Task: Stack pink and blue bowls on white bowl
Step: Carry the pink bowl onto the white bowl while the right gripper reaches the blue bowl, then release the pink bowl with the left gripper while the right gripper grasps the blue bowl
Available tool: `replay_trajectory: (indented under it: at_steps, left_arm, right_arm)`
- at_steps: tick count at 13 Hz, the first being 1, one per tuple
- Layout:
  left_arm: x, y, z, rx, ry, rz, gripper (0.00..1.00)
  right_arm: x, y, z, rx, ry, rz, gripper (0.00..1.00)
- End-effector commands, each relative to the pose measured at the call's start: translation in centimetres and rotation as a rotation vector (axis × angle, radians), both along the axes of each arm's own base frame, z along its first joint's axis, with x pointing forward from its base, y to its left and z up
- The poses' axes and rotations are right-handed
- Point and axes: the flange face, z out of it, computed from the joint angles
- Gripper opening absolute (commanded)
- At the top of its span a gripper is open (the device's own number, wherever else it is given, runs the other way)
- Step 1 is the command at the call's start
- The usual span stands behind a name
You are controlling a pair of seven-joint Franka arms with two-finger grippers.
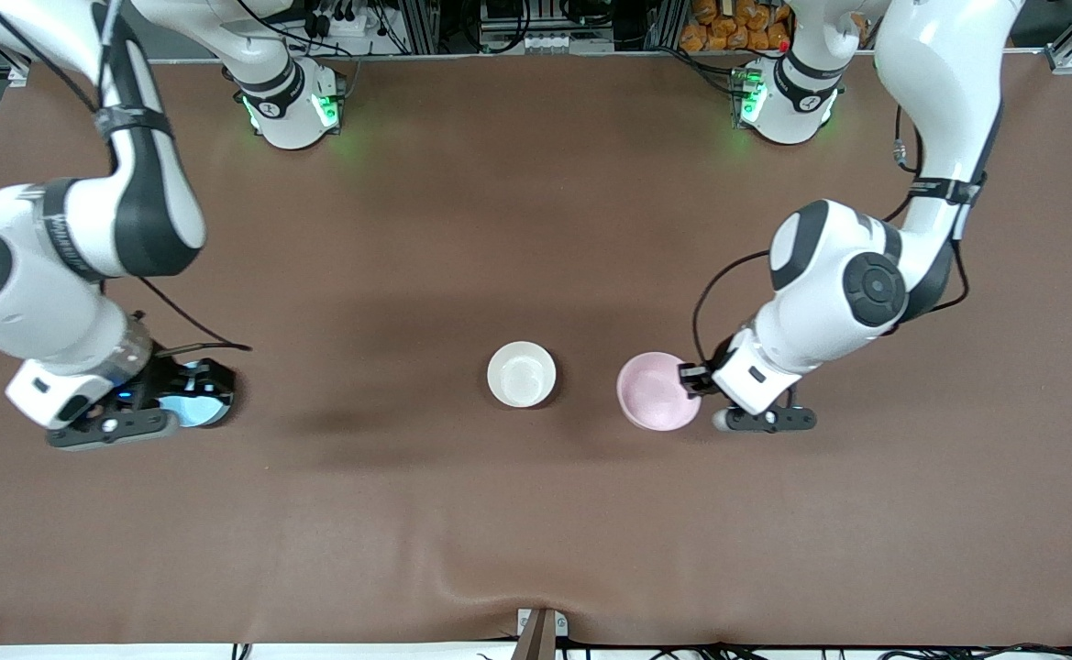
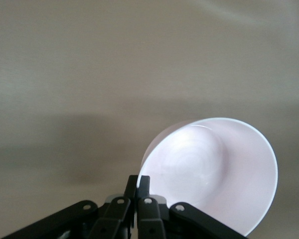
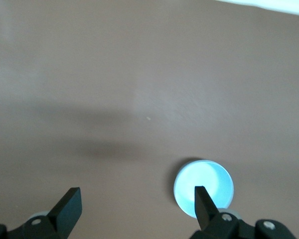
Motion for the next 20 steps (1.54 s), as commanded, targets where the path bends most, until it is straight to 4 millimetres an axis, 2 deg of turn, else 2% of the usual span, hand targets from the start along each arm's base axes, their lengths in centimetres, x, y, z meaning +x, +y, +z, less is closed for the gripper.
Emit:
replay_trajectory:
  at_steps: [1, 2, 3, 5, 6, 8, 9, 10, 11, 13, 18, 19, 20]
  left_arm:
    - [-0.1, -3.8, -0.3, -0.025, 0.033, 0.036, 0.00]
    - [-0.2, -5.2, -0.2, -0.035, 0.038, 0.055, 0.00]
    - [-0.4, -6.6, -0.3, -0.043, 0.046, 0.069, 0.00]
    - [-1.8, -9.6, -1.6, -0.041, 0.084, 0.101, 0.00]
    - [-2.7, -11.4, -2.7, -0.034, 0.103, 0.128, 0.00]
    - [-4.3, -14.6, -4.2, -0.032, 0.123, 0.139, 0.00]
    - [-4.9, -15.4, -4.9, -0.028, 0.137, 0.142, 0.00]
    - [-5.0, -15.6, -6.6, -0.021, 0.153, 0.142, 0.00]
    - [-5.7, -16.7, -7.7, -0.025, 0.149, 0.132, 0.00]
    - [-5.7, -17.2, -9.1, -0.036, 0.129, 0.137, 0.00]
    - [-6.6, -18.6, -11.0, -0.040, 0.122, 0.120, 0.00]
    - [-6.6, -18.6, -11.3, -0.038, 0.124, 0.120, 0.00]
    - [-6.6, -18.4, -12.1, -0.031, 0.131, 0.119, 0.00]
  right_arm:
    - [-0.9, -5.6, -3.2, -0.012, 0.084, -0.069, 1.00]
    - [-1.5, -7.6, -4.6, -0.010, 0.111, -0.095, 1.00]
    - [-1.7, -8.8, -6.0, -0.007, 0.136, -0.092, 1.00]
    - [-1.6, -12.3, -9.2, 0.006, 0.168, -0.080, 1.00]
    - [-1.5, -13.4, -10.8, 0.009, 0.177, -0.067, 1.00]
    - [-1.7, -13.8, -13.9, 0.014, 0.221, -0.038, 1.00]
    - [-1.8, -14.3, -15.1, 0.016, 0.238, -0.044, 1.00]
    - [-1.9, -14.9, -16.1, 0.018, 0.245, -0.051, 1.00]
    - [-1.9, -15.1, -16.9, 0.018, 0.246, -0.046, 1.00]
    - [-2.0, -15.6, -18.7, 0.021, 0.263, -0.049, 1.00]
    - [-2.0, -15.7, -21.3, 0.031, 0.270, -0.055, 1.00]
    - [-2.1, -15.9, -22.2, 0.061, 0.271, -0.079, 1.00]
    - [-2.3, -17.0, -22.7, 0.080, 0.273, -0.089, 1.00]
